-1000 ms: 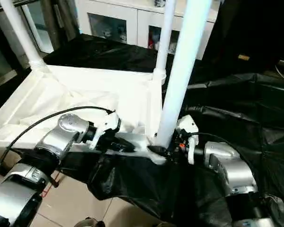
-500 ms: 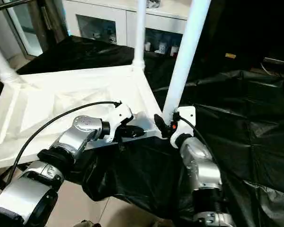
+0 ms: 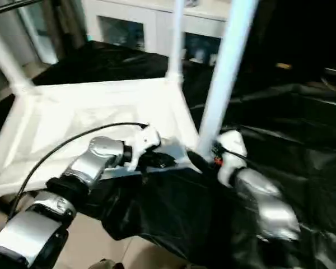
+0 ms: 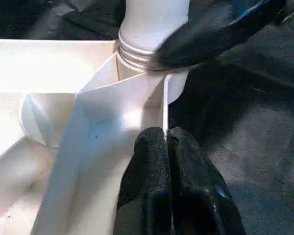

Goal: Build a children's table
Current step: Rotate leg to tighten

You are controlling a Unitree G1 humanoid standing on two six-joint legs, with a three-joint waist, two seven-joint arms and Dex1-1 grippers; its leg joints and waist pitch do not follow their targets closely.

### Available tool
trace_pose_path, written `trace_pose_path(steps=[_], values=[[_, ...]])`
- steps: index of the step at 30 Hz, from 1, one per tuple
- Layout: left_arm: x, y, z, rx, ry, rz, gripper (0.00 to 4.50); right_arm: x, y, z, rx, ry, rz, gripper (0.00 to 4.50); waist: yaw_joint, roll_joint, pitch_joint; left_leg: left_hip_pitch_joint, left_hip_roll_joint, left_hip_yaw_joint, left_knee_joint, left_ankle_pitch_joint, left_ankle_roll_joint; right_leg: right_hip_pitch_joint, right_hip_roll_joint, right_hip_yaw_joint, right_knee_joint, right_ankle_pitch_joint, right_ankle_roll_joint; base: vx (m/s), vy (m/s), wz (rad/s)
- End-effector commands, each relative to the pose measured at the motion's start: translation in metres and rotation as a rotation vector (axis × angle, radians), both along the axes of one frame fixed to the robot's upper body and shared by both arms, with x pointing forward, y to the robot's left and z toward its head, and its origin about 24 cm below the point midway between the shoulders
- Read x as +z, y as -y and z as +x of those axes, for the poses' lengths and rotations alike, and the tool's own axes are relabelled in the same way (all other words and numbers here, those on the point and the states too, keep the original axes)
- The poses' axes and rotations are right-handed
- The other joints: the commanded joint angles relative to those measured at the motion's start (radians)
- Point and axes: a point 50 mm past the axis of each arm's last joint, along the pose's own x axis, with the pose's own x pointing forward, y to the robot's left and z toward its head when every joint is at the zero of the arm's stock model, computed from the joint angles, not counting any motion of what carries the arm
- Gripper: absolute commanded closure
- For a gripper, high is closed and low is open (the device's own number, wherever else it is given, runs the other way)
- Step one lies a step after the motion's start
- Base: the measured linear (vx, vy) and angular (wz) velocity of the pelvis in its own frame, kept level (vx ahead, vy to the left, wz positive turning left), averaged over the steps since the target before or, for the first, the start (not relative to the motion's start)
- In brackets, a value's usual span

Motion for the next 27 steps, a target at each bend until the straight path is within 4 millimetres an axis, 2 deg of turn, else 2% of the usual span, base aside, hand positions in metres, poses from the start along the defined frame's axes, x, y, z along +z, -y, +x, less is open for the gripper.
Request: trace_pose_path(steps=[1, 3, 4, 5, 7, 12, 15, 16, 17, 18, 19, 20, 22, 23, 24, 25, 26, 27], values=[[0.019, 0.014, 0.003, -0.022, 0.099, -0.071, 4.50, 0.006, -0.011, -0.014, 0.169, -0.001, 0.053, 1.03, 0.000, -0.024, -0.079, 0.014, 0.048, -0.021, -0.059, -0.129, 0.118, 0.057, -0.077, 0.050, -0.064, -0.133, -0.237, 0.000, 0.000, 0.00], [0.018, 0.014, 0.003, -0.024, 0.100, -0.061, 4.50, 0.010, 0.004, -0.018, 0.144, -0.016, 0.058, 1.03, 0.001, -0.028, -0.076, 0.013, 0.046, -0.021, -0.059, -0.147, 0.120, 0.055, -0.078, 0.048, -0.070, -0.177, -0.225, 0.000, 0.000, 0.00], [0.018, 0.014, 0.003, -0.024, 0.100, -0.061, 4.50, 0.010, 0.004, -0.018, 0.144, -0.016, 0.058, 1.03, 0.002, -0.026, -0.077, 0.014, 0.045, -0.021, -0.059, -0.153, 0.120, 0.055, -0.078, 0.048, -0.071, -0.195, -0.222, 0.000, 0.000, 0.00], [0.017, 0.013, 0.002, -0.024, 0.098, -0.061, 4.50, 0.011, 0.016, -0.022, 0.123, -0.017, 0.051, 1.03, 0.002, -0.025, -0.076, 0.015, 0.046, -0.022, -0.059, -0.160, 0.114, 0.052, -0.078, 0.047, -0.074, -0.226, -0.214, 0.000, 0.000, 0.00], [0.017, 0.012, 0.002, -0.027, 0.099, -0.062, 4.50, 0.014, 0.027, -0.027, 0.114, -0.021, 0.039, 1.03, 0.005, -0.030, -0.075, 0.016, 0.045, -0.021, -0.058, -0.163, 0.107, 0.051, -0.077, 0.046, -0.079, -0.266, -0.200, 0.000, 0.000, 0.00], [0.018, 0.011, -0.001, -0.049, 0.100, -0.089, 4.50, 0.016, 0.030, -0.034, 0.129, -0.035, 0.046, 1.03, 0.005, -0.029, -0.077, 0.010, 0.045, -0.024, -0.058, -0.142, 0.118, 0.053, -0.076, 0.044, -0.075, -0.233, -0.196, 0.000, 0.000, 0.00], [0.023, 0.010, -0.004, -0.029, 0.078, -0.154, 4.50, 0.019, 0.027, -0.046, 0.187, -0.050, 0.058, 1.03, 0.008, -0.024, -0.079, 0.008, 0.046, -0.025, -0.057, -0.130, 0.124, 0.054, -0.077, 0.044, -0.070, -0.206, -0.204, 0.000, 0.000, 0.00], [0.025, 0.010, -0.004, -0.014, 0.069, -0.173, 3.95, 0.020, 0.026, -0.047, 0.192, -0.049, 0.062, 0.96, 0.009, -0.026, -0.079, 0.008, 0.048, -0.025, -0.057, -0.128, 0.128, 0.056, -0.076, 0.044, -0.068, -0.194, -0.207, 0.000, 0.000, 0.00], [0.026, 0.009, -0.004, -0.008, 0.066, -0.180, 3.95, 0.020, 0.025, -0.047, 0.194, -0.048, 0.064, 0.96, 0.009, -0.025, -0.080, 0.008, 0.048, -0.025, -0.056, -0.123, 0.133, 0.054, -0.077, 0.044, -0.064, -0.178, -0.218, 0.000, 0.000, 0.00], [0.029, 0.004, -0.005, 0.022, 0.049, -0.204, 3.95, 0.022, 0.022, -0.048, 0.201, -0.041, 0.077, 0.96, 0.010, -0.018, -0.082, 0.011, 0.051, -0.025, -0.056, -0.126, 0.127, 0.053, -0.078, 0.043, -0.062, -0.170, -0.235, 0.000, 0.000, 0.00], [0.029, 0.003, -0.006, 0.025, 0.050, -0.201, 3.75, 0.023, 0.021, -0.048, 0.201, -0.040, 0.078, 0.96, 0.007, -0.021, -0.079, 0.008, 0.051, -0.025, -0.056, -0.131, 0.127, 0.050, -0.074, 0.043, -0.064, -0.166, -0.244, 0.000, 0.000, 0.00], [0.030, -0.002, -0.006, 0.046, 0.053, -0.189, 3.75, 0.023, 0.018, -0.046, 0.206, -0.038, 0.084, 0.96, 0.006, -0.017, -0.078, 0.010, 0.051, -0.025, -0.058, -0.141, 0.124, 0.049, -0.074, 0.042, -0.065, -0.177, -0.243, 0.000, 0.000, 0.00], [0.030, -0.013, -0.005, 0.107, 0.065, -0.171, 3.53, 0.022, 0.010, -0.043, 0.226, -0.038, 0.100, 0.96, 0.001, -0.020, -0.074, 0.008, 0.047, -0.025, -0.059, -0.163, 0.115, 0.049, -0.073, 0.041, -0.071, -0.222, -0.229, 0.000, 0.000, 0.00], [0.032, -0.022, -0.005, 0.132, 0.056, -0.169, 3.53, 0.020, 0.004, -0.040, 0.243, -0.045, 0.108, 0.96, -0.002, -0.020, -0.072, 0.006, 0.042, -0.025, -0.059, -0.180, 0.104, 0.051, -0.073, 0.040, -0.077, -0.278, -0.203, 0.000, 0.000, 0.00], [0.034, -0.030, -0.006, 0.152, 0.049, -0.165, 3.52, 0.018, -0.001, -0.038, 0.259, -0.048, 0.114, 0.96, -0.004, -0.027, -0.073, 0.007, 0.043, -0.026, -0.060, -0.182, 0.092, 0.052, -0.075, 0.039, -0.078, -0.315, -0.185, 0.000, 0.000, 0.00], [0.035, -0.038, -0.007, 0.172, 0.038, -0.160, 3.34, 0.017, -0.006, -0.036, 0.271, -0.050, 0.120, 0.96, -0.007, -0.020, -0.071, 0.006, 0.041, -0.027, -0.061, -0.180, 0.084, 0.049, -0.074, 0.039, -0.081, -0.350, -0.171, 0.000, 0.000, 0.00], [0.035, -0.038, -0.007, 0.172, 0.038, -0.160, 3.18, 0.017, -0.006, -0.036, 0.271, -0.050, 0.120, 0.96, -0.008, -0.019, -0.073, 0.011, 0.043, -0.028, -0.060, -0.185, 0.077, 0.046, -0.074, 0.040, -0.080, -0.356, -0.169, 0.000, 0.000, 0.00], [0.035, -0.054, -0.012, 0.193, 0.024, -0.125, 3.10, 0.016, -0.013, -0.035, 0.295, -0.053, 0.130, 0.96, -0.010, -0.023, -0.073, 0.014, 0.045, -0.028, -0.061, -0.188, 0.070, 0.043, -0.071, 0.041, -0.080, -0.357, -0.168, 0.000, 0.000, 0.00]])
